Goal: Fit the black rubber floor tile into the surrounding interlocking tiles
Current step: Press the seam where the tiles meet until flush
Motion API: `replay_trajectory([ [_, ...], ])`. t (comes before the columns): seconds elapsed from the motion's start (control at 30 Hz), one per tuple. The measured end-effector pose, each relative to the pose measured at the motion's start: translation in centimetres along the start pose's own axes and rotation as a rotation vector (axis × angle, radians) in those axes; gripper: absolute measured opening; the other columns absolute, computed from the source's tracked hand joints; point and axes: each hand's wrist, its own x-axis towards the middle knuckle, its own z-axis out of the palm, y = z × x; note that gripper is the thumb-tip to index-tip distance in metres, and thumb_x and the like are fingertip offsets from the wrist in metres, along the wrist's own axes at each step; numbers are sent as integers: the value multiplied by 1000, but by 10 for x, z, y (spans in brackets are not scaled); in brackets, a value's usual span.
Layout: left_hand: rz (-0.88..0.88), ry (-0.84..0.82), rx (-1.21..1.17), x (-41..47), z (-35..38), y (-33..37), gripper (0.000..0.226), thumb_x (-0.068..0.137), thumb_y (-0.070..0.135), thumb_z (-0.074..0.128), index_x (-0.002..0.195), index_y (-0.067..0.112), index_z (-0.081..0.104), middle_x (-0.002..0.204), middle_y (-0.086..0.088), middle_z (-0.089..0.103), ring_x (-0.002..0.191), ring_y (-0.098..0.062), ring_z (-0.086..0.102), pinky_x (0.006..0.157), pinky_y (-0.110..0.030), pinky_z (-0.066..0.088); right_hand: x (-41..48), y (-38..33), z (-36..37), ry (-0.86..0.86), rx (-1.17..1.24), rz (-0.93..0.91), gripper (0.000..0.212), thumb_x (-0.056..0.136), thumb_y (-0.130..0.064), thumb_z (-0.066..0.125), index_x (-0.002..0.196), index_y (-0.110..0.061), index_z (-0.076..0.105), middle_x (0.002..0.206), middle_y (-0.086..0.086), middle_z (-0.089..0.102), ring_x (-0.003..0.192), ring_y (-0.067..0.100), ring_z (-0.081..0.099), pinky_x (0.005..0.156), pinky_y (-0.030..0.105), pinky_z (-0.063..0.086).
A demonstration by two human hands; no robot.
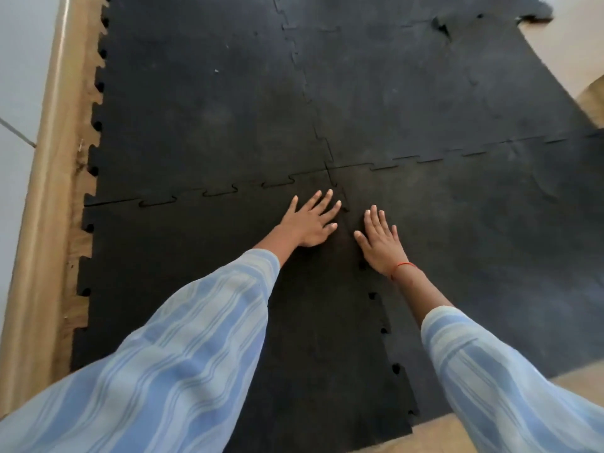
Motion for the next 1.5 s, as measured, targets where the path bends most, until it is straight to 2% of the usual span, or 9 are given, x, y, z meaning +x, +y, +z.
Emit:
replay_trajectory([
  [0.2, -46, 24, 3, 12, 1, 5, 82, 88, 73, 21, 151, 32, -12, 158, 7, -24, 146, -15, -20, 113, -57, -11, -24, 30, 15, 6, -1, 57, 69, 99, -51, 26, 153, -20, -4, 160, -4, -16, 146, 17, -18, 117, 42, -10],
  [0.47, -58, 63, 46, 13, 3, 6, 88, 84, 77, 21, 150, 34, -16, 157, 5, -28, 146, -17, -21, 114, -56, -9, -22, 23, 15, 12, -66, 66, 72, 98, -54, 27, 152, -23, -10, 160, -3, -20, 146, 20, -21, 117, 45, -8],
  [0.57, -108, -43, 45, 11, -6, 15, 107, 75, 84, 33, 149, 29, -21, 155, 1, -33, 145, -21, -24, 114, -58, -6, -23, 28, -1, -102, -19, 16, 91, 90, -57, 47, 152, -22, -10, 159, -1, -23, 146, 23, -22, 117, 48, -7],
  [0.67, -143, -112, 41, 5, -3, 32, 128, 62, 89, 45, 147, 23, -26, 152, -5, -38, 143, -26, -28, 113, -57, -7, -30, 38, -7, -177, -80, -32, 110, 79, -58, 64, 152, -22, -10, 159, 1, -23, 146, 26, -21, 117, 51, -2],
  [0.83, -217, -148, 12, 2, -9, 43, 129, 63, 84, 52, 146, 25, -28, 151, -3, -40, 143, -24, -28, 114, -58, -4, -34, 33, -8, -187, -74, -21, 114, 77, -55, 68, 152, -24, -12, 158, 1, -25, 145, 26, -24, 118, 53, -3],
  [1.03, -208, -161, -15, -5, -13, 43, 128, 64, 83, 53, 147, 26, -26, 152, -2, -39, 143, -24, -28, 114, -59, -4, -60, 54, -23, -386, -145, -70, 139, 57, -49, 86, 151, -27, -14, 156, -1, -30, 143, 23, -28, 116, 50, -5],
  [1.37, -210, -151, -20, -6, -14, 43, 128, 66, 81, 55, 148, 24, -25, 153, -4, -37, 143, -26, -27, 115, -60, -4, -76, 57, -2, -289, -174, -19, 144, 53, -44, 89, 151, -26, -16, 157, -1, -28, 144, 25, -26, 115, 55, -2],
  [1.5, -234, -216, 29, -15, -3, 61, 145, 54, 83, 63, 146, 19, -29, 150, -13, -40, 141, -33, -30, 113, -63, -3, -77, 53, -1, -291, -114, 11, 138, 59, -44, 87, 151, -26, -15, 157, -1, -29, 143, 26, -28, 114, 58, -4],
])
